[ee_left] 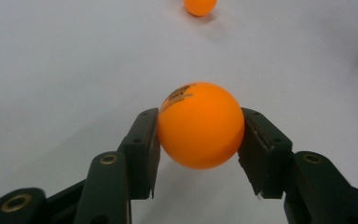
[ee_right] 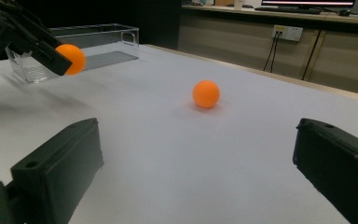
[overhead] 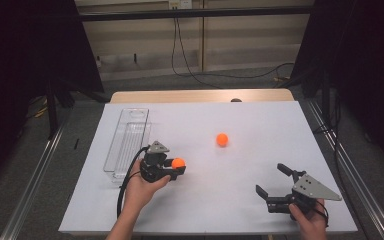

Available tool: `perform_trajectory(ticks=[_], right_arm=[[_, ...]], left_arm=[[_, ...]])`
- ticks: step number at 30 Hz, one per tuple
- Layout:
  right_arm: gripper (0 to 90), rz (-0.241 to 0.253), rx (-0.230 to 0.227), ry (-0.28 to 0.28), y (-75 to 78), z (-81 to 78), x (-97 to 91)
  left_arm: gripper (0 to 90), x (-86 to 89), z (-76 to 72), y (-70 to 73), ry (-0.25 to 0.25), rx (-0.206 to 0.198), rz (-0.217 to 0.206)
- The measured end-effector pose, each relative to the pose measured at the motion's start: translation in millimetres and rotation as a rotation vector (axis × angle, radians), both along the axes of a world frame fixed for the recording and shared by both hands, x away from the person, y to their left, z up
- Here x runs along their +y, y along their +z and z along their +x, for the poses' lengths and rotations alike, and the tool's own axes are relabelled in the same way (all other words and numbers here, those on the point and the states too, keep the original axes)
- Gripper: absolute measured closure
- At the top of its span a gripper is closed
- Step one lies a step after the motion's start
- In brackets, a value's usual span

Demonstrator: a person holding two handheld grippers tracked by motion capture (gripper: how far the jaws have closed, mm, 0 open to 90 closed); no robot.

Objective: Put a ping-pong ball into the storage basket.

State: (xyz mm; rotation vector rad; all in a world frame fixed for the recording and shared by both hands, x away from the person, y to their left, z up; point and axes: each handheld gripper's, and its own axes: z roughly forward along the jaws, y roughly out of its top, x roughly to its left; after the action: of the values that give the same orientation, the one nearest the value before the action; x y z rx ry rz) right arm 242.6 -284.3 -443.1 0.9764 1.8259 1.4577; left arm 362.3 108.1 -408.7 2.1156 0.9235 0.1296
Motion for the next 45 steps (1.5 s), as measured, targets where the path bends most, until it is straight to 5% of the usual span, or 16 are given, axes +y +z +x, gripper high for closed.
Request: perform_trajectory(ticks=[45], right_arm=[[0.9, 0.003, 0.002, 0.004, -0.8, 1.7, 1.5]], left_arm=[[50.9, 13.1, 2.7, 10.5, 0.026, -0.015, -0.008]])
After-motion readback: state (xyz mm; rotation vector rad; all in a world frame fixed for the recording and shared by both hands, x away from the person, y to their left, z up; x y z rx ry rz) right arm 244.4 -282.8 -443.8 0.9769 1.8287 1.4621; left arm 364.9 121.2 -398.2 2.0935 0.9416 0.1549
